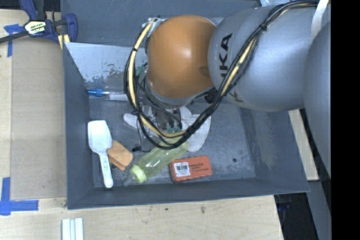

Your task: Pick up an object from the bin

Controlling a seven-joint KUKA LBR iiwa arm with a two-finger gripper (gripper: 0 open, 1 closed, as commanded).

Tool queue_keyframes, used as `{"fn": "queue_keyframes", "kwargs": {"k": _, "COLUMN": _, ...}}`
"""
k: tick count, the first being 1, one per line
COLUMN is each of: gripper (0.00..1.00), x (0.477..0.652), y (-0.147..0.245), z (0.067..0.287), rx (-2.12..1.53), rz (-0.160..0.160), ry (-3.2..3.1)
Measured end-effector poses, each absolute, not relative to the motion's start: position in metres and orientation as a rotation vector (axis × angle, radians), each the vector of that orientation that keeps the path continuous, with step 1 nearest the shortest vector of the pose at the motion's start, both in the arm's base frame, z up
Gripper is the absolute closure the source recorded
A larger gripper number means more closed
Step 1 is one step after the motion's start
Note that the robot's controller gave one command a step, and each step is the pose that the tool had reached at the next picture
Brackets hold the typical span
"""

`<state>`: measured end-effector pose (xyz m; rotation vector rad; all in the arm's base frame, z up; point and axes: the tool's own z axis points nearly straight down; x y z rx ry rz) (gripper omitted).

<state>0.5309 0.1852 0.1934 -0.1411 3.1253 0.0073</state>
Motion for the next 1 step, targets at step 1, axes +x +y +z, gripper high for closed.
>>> {"fn": "queue_keyframes", "kwargs": {"k": 1, "gripper": 0.0, "x": 0.5239, "y": 0.1607, "z": 0.1574, "rx": 0.058, "rz": -0.008, "ry": 3.142}}
